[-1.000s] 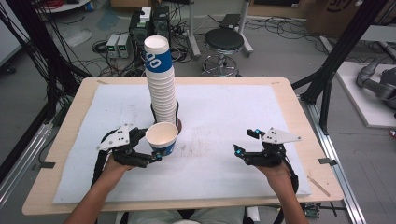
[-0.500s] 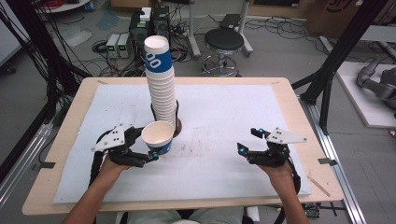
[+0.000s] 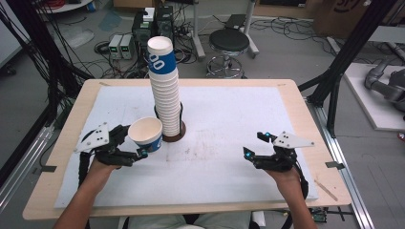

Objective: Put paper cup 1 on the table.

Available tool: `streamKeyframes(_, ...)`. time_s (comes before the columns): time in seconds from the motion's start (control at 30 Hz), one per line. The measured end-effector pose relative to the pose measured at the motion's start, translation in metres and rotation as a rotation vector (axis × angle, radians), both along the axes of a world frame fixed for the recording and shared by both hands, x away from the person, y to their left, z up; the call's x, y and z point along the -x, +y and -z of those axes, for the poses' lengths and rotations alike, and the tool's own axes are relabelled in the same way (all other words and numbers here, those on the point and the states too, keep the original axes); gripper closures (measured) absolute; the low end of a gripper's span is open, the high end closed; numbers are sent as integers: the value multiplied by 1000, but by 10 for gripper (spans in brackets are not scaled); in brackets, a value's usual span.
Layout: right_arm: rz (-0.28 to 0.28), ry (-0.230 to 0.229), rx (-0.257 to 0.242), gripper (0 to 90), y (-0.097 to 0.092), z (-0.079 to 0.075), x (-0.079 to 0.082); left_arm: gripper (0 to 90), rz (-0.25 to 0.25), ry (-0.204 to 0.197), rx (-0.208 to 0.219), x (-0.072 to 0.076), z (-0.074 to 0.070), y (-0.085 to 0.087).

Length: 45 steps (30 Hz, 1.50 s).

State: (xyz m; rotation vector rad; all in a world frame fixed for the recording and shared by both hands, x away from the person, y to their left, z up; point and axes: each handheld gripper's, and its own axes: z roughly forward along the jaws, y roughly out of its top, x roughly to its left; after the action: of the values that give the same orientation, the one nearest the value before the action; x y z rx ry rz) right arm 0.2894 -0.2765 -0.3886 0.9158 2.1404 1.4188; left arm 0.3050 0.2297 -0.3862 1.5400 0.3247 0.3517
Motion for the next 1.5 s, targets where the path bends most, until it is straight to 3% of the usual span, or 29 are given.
streamKeyframes(0.1, -2, 2, -1, 216, -1, 0, 1, 272, -34, -8, 27, 0, -2, 13)
streamKeyframes(0.23, 0, 2, -6, 216, -2, 0, 0, 271, -75, -12, 25, 0, -2, 27)
streamKeyframes(0.37, -2, 9, -3, 216, -1, 1, -2, 270, -140, 17, 24, -4, 4, 40)
streamKeyframes(0.67, -8, 11, -1, 216, 1, 3, -3, 269, -281, 79, -61, -16, 26, 57)
streamKeyframes(0.87, -9, 13, 1, 216, 2, 3, -2, 265, -332, 131, -116, -26, 38, 63)
streamKeyframes(1.03, -10, 17, 4, 216, 2, 4, -2, 264, -373, 207, -155, -36, 49, 65)
streamKeyframes(1.4, -11, 21, 5, 216, 2, 4, -2, 263, -475, 300, -254, -45, 60, 69)
streamKeyframes(1.5, -10, 23, 3, 216, 2, 4, -2, 260, -490, 299, -278, -44, 60, 67)
